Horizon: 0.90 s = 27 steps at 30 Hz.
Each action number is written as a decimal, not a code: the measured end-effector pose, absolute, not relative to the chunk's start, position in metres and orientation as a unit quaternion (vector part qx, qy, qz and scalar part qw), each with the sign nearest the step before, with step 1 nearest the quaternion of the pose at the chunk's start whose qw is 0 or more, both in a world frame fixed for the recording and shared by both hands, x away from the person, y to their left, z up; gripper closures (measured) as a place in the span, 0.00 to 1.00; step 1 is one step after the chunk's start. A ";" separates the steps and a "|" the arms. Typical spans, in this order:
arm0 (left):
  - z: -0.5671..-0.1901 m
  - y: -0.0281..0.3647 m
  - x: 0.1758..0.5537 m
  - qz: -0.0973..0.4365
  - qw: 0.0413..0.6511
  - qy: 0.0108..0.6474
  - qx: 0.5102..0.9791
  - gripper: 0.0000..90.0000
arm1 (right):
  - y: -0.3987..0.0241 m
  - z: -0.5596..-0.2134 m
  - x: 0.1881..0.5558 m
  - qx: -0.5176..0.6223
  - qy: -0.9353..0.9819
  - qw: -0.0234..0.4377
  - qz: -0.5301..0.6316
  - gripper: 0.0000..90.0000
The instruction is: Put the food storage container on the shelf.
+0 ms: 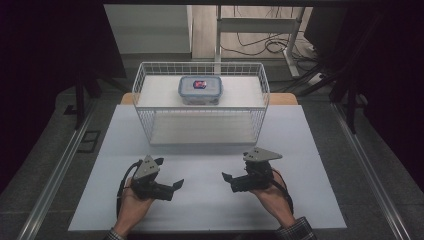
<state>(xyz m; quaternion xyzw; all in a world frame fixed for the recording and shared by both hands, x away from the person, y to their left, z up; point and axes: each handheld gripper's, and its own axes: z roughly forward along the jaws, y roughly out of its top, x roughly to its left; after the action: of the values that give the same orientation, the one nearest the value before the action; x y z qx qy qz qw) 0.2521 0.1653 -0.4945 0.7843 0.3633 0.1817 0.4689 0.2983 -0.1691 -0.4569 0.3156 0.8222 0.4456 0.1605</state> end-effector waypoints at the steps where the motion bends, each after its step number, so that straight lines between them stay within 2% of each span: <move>1: -0.496 0.166 0.250 0.180 0.467 0.365 0.785 0.00 | -0.170 -0.457 0.296 0.315 0.822 0.163 0.445 0.00; 27: -0.511 0.209 0.206 0.205 0.432 0.401 0.782 0.00 | -0.214 -0.468 0.261 0.330 0.816 0.195 0.432 0.00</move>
<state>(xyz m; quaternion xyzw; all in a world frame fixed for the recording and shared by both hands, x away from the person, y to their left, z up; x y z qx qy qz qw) 0.2057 0.2087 -0.5107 0.7816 0.4009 0.2051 0.4317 0.2611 -0.2139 -0.4677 0.3304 0.8163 0.4320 0.1947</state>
